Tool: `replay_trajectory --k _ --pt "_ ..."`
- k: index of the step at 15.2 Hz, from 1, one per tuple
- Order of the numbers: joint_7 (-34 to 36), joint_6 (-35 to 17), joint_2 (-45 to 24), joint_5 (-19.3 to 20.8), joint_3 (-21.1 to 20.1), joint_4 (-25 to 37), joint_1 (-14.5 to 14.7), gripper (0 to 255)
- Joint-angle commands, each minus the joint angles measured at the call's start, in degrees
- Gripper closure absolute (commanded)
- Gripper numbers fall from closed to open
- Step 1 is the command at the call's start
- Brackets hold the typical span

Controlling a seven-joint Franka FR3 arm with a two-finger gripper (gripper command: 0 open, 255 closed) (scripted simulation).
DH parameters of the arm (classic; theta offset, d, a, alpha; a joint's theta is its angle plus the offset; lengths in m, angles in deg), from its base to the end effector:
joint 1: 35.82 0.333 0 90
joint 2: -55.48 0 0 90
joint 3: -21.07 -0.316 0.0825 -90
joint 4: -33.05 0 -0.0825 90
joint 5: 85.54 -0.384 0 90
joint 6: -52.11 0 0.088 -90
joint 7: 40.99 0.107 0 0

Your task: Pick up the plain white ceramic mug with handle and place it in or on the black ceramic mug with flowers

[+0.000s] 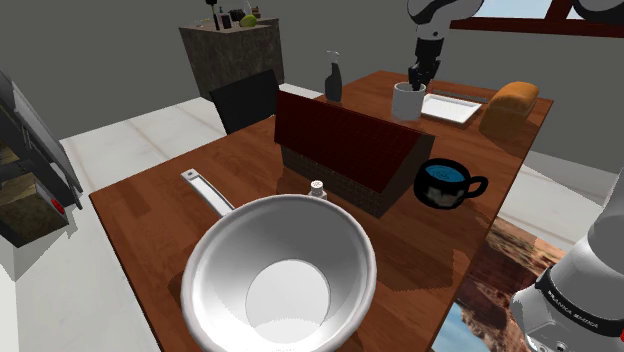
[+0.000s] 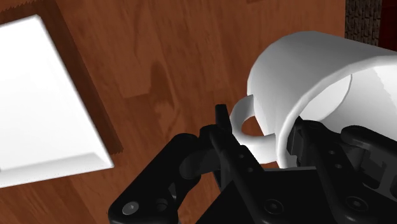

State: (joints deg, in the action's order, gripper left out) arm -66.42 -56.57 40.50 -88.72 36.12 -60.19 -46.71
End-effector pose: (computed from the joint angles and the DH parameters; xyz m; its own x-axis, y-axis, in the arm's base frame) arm 0.5834 -0.2626 0.4740 0.9998 -0.0170 0.0095 -0.0172 -0.9996 0.0203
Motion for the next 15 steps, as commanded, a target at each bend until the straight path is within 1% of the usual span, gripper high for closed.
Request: replay_trajectory --k 1,9,12,15 --pt "0.02 1.44 0.41 0.11 0.05 1.04 -0.01 255" --pt "0.08 7.1 0.62 0.22 0.16 6.5 -0.16 255" --pt "1.51 4.94 8.45 2.3 0.06 -3.23 1.19 255" --pt "3.17 3.7 15.89 4.31 -0.36 -11.68 2.05 255"
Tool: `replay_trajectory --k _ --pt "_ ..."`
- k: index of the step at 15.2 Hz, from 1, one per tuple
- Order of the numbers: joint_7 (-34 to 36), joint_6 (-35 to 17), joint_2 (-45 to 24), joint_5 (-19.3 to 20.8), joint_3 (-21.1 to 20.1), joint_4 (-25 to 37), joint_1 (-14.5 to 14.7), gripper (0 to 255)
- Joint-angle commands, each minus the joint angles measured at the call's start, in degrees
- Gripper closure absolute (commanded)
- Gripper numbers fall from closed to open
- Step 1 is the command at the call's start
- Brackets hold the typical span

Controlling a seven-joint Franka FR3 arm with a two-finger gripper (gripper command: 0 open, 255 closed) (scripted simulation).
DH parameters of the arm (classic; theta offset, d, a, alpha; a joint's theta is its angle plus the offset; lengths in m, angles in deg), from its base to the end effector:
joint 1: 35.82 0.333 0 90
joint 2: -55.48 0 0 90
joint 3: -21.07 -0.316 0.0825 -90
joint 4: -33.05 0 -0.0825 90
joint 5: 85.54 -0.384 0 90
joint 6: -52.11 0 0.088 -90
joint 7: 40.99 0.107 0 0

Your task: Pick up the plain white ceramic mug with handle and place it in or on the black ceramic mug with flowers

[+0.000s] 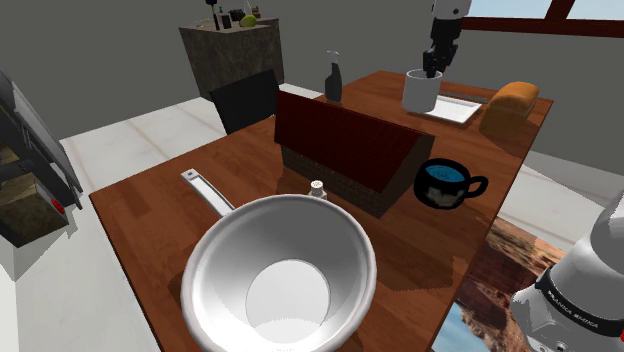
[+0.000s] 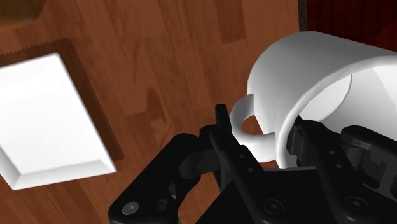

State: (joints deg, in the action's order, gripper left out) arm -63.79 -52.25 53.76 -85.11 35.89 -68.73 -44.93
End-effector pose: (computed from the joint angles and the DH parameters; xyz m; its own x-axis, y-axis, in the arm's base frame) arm 0.5251 -0.2319 0.5319 0.9998 -0.0177 0.0089 -0.0178 -0.9996 0.0200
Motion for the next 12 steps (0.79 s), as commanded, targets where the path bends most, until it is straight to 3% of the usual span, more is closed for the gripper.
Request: replay_trajectory --k 1,12 --pt "1.12 -0.86 5.06 1.33 -0.34 -5.73 0.46 255" --pt "6.93 1.98 31.05 5.8 -4.27 -28.72 0.22 255"
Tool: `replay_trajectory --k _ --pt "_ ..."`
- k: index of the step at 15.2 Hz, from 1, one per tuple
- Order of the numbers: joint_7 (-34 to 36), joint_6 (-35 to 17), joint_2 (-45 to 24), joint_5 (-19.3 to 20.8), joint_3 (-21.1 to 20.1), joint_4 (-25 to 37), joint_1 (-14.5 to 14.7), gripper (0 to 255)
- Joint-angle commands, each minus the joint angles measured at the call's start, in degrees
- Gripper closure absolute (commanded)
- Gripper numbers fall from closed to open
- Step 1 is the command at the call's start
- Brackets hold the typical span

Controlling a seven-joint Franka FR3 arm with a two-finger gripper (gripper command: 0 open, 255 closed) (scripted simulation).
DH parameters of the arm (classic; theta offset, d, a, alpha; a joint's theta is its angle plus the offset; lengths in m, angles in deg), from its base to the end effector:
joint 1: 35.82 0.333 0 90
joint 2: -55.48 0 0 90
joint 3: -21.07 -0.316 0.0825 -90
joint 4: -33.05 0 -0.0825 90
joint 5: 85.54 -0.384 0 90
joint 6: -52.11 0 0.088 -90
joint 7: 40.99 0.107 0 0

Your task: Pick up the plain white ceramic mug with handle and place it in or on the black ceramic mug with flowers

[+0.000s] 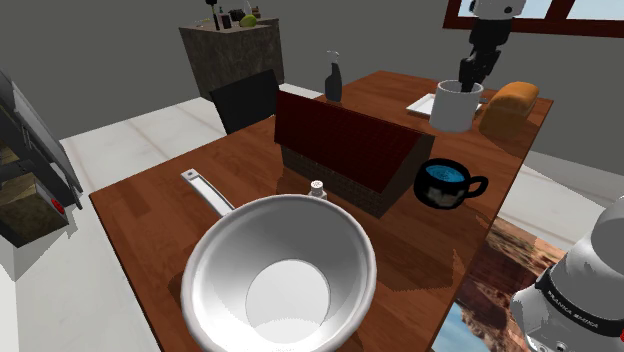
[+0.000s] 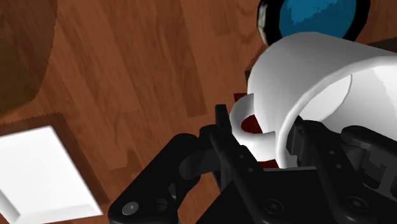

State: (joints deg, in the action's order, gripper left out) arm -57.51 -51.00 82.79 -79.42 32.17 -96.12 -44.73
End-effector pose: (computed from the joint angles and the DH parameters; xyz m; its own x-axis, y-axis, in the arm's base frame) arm 0.3822 -0.1594 0.5441 0.9998 -0.0168 0.0098 -0.0170 -0.9997 0.0195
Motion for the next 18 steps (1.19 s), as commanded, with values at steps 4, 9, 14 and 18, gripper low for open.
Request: replay_trajectory --k 4,9,14,18 --pt "2.26 4.11 11.55 0.42 -2.33 -7.58 -0.43 255" --pt "2.68 1.99 13.82 0.63 -2.48 -11.99 -0.63 255" --pt "2.8 -1.86 13.77 0.96 -2.14 -15.79 -0.77 255" --pt "2.89 -5.04 13.48 1.24 -1.85 -18.68 -0.89 255"
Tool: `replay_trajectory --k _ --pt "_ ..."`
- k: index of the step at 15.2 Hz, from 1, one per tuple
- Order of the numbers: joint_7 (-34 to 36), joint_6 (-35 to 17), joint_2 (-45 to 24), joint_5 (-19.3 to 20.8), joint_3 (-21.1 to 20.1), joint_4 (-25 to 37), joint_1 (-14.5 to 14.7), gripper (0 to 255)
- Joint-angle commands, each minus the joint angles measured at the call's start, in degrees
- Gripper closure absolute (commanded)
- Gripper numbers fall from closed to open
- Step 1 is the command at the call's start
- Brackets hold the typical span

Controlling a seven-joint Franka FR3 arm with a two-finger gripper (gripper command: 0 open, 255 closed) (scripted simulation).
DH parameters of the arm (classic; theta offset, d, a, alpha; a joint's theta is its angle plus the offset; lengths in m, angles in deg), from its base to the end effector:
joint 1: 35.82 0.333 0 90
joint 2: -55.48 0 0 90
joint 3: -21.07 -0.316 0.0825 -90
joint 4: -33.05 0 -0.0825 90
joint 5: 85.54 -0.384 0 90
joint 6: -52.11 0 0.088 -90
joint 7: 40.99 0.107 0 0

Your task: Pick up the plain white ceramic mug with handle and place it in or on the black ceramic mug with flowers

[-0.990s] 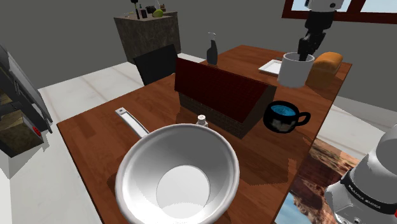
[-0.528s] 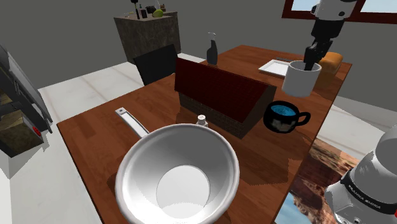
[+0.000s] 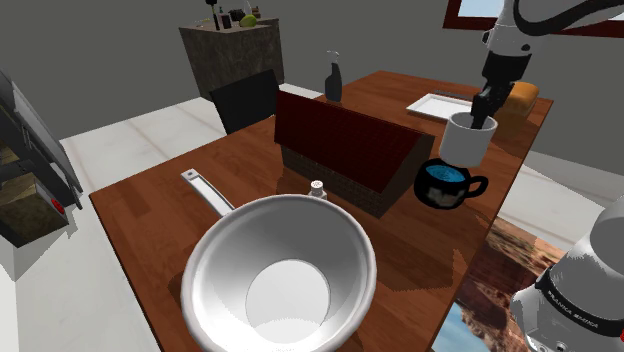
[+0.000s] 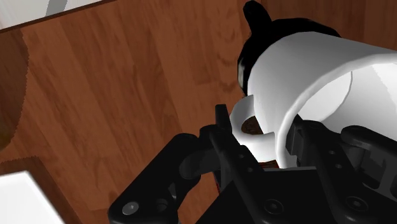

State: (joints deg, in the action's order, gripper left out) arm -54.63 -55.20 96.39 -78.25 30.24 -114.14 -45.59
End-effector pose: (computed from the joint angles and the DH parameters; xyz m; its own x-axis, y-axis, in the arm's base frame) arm 0.3164 -0.1223 0.4886 0.9998 -0.0173 0.0087 -0.0175 -0.9996 0.0200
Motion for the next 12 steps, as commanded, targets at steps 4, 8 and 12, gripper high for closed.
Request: replay_trajectory --k 4,8,12 --pt "0.1 -4.13 -0.67 0.37 0.4 -3.41 -0.14 255" --pt "0.14 -5.43 -0.96 0.48 0.53 -4.43 -0.18 255" --pt "0.14 -5.43 -0.96 0.48 0.53 -4.43 -0.18 255"
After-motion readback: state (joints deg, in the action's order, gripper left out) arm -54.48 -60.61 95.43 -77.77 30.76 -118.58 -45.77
